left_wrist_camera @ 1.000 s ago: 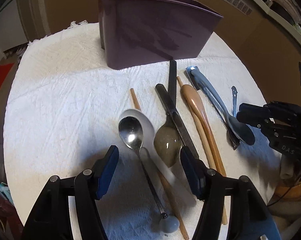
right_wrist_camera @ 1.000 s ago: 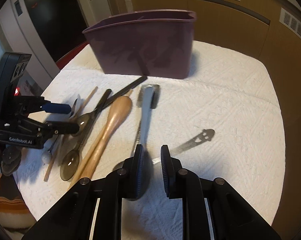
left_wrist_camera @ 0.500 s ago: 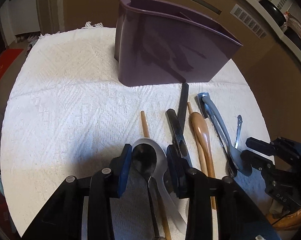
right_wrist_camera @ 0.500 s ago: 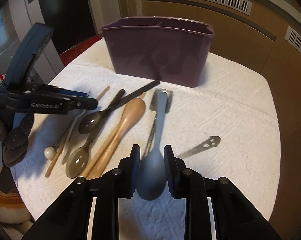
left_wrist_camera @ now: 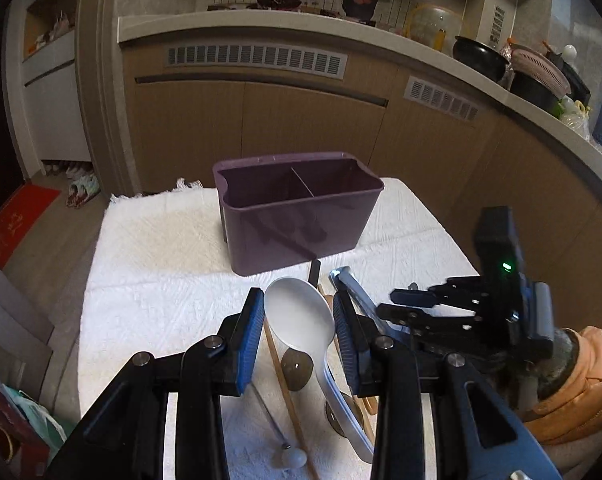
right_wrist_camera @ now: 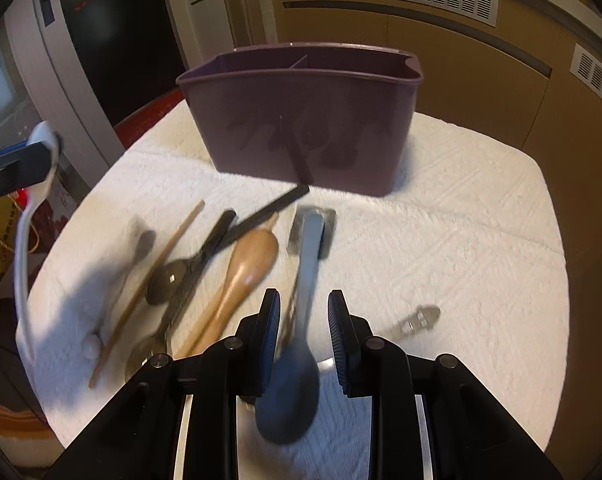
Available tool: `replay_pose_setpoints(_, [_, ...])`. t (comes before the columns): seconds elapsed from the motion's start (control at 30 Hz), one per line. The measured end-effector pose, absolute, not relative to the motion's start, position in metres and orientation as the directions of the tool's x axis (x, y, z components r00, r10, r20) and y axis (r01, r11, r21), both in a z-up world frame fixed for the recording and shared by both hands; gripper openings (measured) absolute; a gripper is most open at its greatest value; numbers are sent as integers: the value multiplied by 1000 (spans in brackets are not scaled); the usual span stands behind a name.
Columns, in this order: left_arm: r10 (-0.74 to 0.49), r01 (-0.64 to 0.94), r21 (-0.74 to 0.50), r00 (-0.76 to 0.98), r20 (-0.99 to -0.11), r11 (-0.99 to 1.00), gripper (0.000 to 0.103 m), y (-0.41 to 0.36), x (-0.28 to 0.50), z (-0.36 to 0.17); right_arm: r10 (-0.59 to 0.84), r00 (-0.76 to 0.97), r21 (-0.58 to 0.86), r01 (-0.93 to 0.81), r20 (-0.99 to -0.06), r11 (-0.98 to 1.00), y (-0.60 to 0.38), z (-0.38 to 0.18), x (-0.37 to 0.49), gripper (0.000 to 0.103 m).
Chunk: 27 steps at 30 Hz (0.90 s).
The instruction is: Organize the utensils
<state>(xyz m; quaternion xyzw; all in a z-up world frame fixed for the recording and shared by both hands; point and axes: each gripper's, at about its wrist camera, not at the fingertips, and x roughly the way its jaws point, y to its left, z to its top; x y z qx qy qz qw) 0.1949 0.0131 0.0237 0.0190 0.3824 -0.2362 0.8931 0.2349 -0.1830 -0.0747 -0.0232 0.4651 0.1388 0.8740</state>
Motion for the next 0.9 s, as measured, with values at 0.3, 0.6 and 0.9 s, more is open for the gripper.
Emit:
replay_pose_setpoints(0.3, [-330, 389, -66, 665, -670, 919, 32, 19, 183, 22, 170, 519, 66, -212, -837, 975, -168, -102, 273, 26])
replay_pose_setpoints(0.6, [-273, 350, -2, 727, -630, 937, 32, 16, 175, 24, 207, 570, 83, -235, -795, 968, -174, -65, 247, 12])
replay_pose_setpoints(0.9, [-280, 349, 34, 801, -530, 936, 32, 7, 176, 65, 264, 762, 103, -253, -592, 962, -199, 48, 197, 12])
